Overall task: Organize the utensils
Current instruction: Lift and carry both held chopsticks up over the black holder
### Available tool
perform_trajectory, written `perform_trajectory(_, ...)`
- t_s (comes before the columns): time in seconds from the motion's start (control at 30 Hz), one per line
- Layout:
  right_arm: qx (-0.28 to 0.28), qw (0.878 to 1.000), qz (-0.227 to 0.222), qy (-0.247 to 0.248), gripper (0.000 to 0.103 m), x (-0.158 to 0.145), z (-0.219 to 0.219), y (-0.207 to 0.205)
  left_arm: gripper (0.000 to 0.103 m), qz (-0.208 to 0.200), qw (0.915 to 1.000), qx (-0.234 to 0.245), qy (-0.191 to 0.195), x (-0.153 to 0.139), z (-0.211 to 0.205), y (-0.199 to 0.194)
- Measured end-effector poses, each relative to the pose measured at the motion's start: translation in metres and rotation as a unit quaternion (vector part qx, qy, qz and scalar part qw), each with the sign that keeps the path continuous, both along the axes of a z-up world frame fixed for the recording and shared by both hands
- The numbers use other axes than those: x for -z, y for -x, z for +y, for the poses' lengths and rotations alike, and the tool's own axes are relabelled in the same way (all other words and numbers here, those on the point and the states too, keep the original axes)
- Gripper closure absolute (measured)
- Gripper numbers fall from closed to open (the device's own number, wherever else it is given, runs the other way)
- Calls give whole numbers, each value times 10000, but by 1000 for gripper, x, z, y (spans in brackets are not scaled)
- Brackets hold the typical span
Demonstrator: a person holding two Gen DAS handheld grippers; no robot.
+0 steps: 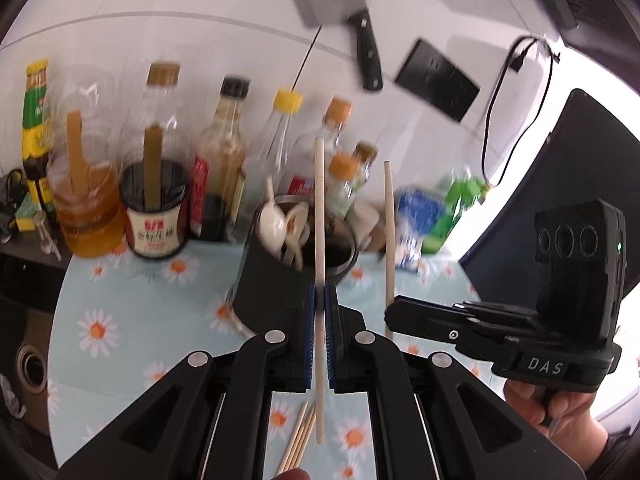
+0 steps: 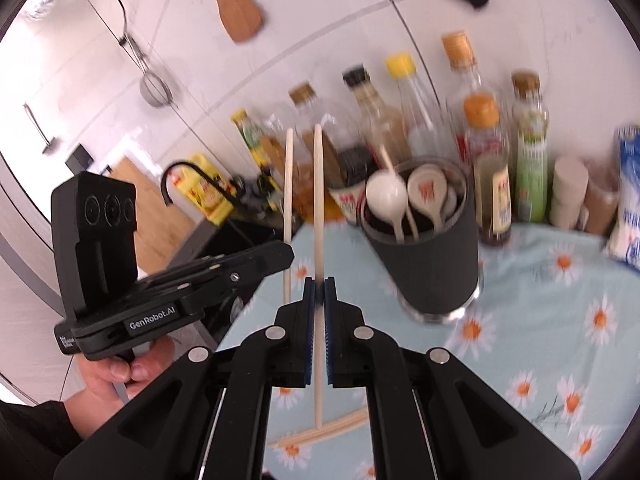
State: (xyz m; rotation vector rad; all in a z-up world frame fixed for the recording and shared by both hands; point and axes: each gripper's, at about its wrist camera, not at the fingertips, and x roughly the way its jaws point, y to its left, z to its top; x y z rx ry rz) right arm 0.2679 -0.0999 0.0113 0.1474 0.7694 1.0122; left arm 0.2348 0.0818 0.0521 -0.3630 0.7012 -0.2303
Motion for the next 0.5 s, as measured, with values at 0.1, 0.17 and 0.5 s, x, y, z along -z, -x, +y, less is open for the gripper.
perform_trajectory(0.1,86,9989,-426,-173,98,-10,-2,-9,99,-266,9996,-98,18,-9,-3,-8)
perform_trajectory(0.17,129,9977,-597,-304,98,-15,-2,-18,99,-450,9989,-141,21,-14,-6,-14)
perform_trajectory(0.5,296,9892,-1265,-676,98,-36,1,-56,99,-1092,9925,-529,-168,-32,-15,-49)
